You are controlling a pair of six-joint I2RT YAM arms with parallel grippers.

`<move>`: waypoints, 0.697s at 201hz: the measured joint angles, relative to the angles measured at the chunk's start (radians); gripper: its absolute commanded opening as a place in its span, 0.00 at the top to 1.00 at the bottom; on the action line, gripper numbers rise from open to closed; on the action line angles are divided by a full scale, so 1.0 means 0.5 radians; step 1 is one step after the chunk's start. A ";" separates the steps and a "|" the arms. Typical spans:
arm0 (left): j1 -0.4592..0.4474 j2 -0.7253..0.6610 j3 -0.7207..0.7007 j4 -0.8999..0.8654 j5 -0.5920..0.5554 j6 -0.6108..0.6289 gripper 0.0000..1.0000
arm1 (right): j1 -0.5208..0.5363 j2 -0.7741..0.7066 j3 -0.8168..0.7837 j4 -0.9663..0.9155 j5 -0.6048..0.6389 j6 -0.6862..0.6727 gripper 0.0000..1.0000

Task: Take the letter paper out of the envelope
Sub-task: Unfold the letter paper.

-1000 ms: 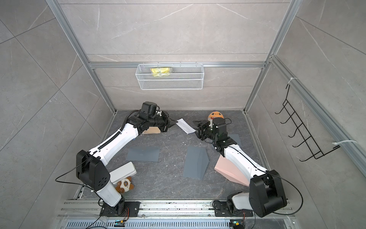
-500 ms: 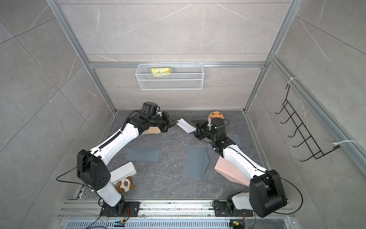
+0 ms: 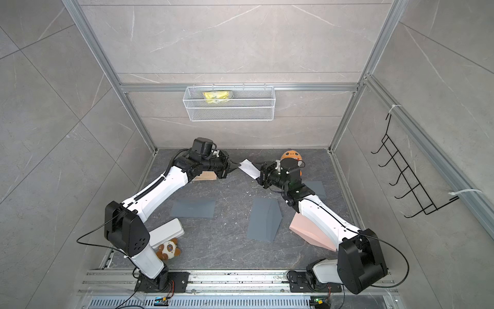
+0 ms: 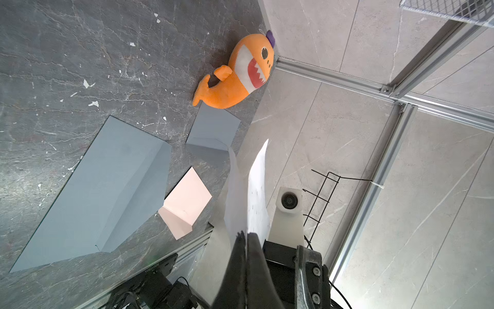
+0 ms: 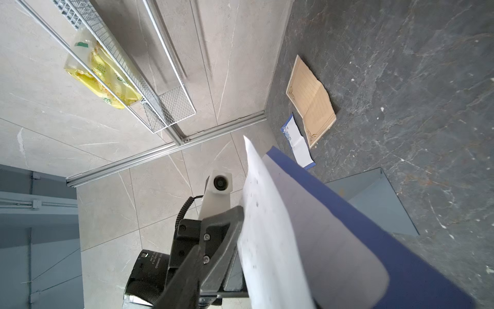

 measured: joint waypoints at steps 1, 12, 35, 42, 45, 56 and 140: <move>0.000 0.000 0.000 0.001 0.000 0.000 1.00 | 0.000 0.000 0.001 -0.001 0.000 0.000 0.58; 0.000 0.000 0.000 0.002 0.000 0.000 1.00 | 0.010 0.000 0.011 -0.001 0.003 0.000 0.59; -0.005 0.000 0.000 0.011 0.000 0.000 1.00 | 0.031 0.000 0.014 -0.003 0.004 -0.001 0.62; -0.005 0.000 0.000 0.014 0.000 0.000 1.00 | 0.036 0.000 0.014 -0.006 0.004 -0.001 0.63; -0.006 0.000 0.000 0.014 0.000 0.000 1.00 | 0.039 0.000 0.014 -0.008 0.005 0.000 0.64; -0.008 0.000 0.000 0.014 0.000 0.000 1.00 | 0.044 0.000 0.015 -0.016 0.005 -0.003 0.69; -0.008 0.000 0.031 -0.031 -0.007 0.138 0.30 | 0.053 -0.004 0.069 -0.262 0.026 -0.161 1.00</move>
